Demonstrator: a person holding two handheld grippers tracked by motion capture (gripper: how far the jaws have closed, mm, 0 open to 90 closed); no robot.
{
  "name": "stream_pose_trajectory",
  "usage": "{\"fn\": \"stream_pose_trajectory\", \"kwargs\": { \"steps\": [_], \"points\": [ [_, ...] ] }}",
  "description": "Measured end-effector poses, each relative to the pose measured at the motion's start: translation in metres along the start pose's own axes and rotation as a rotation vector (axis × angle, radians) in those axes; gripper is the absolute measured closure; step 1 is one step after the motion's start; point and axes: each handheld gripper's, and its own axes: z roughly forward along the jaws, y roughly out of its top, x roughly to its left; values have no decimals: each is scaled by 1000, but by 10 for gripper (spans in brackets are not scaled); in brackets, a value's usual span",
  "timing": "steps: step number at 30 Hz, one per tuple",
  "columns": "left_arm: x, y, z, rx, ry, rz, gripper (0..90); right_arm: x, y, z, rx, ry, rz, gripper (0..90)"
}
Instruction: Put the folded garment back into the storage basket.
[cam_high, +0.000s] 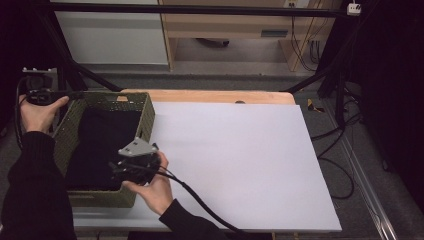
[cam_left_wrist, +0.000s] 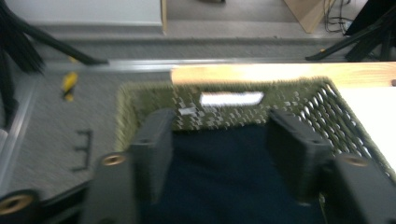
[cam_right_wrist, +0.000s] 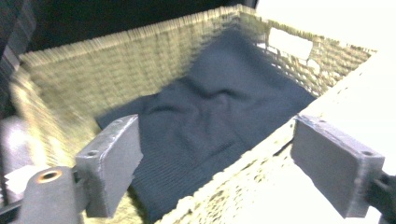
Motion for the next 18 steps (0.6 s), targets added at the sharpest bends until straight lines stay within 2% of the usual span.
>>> {"fn": "stream_pose_trajectory", "kwargs": {
  "steps": [1,2,3,4,5,7,8,9,10,12,14,16,18],
  "points": [
    [-1,-4,0,1,-13,-8,348,-7,1,-6,-9,11,11,123],
    [-3,-8,-1,-9,-16,-1,348,-7,1,-6,-9,11,11,123],
    [-8,-13,-5,-45,-32,3,282,-21,2,-17,-23,11,28,113],
    [-8,-13,-5,-45,-32,3,264,-28,2,-21,-30,19,33,106],
    [-11,-15,-8,-69,-45,8,250,-34,2,-26,-32,31,48,91],
    [-18,-17,-13,-91,-58,28,230,-39,1,-30,-35,40,58,90],
    [-22,-19,-15,-109,-71,29,213,-44,0,-34,-36,51,59,88],
    [-30,-22,-18,-128,-111,33,190,-52,-2,-42,-38,68,73,83],
    [-30,-22,-18,-128,-111,33,188,-52,-2,-42,-38,68,73,83],
    [-38,-25,-21,-137,-131,56,179,-58,-3,-50,-33,91,72,69],
    [-46,-28,-23,-138,-159,59,153,-68,-5,-60,-23,131,80,64],
    [-57,-32,-25,-131,-191,84,145,-74,-6,-66,-15,142,74,61],
    [-60,-34,-26,-133,-197,92,126,-81,-9,-72,-5,162,73,58]
  ]
}}
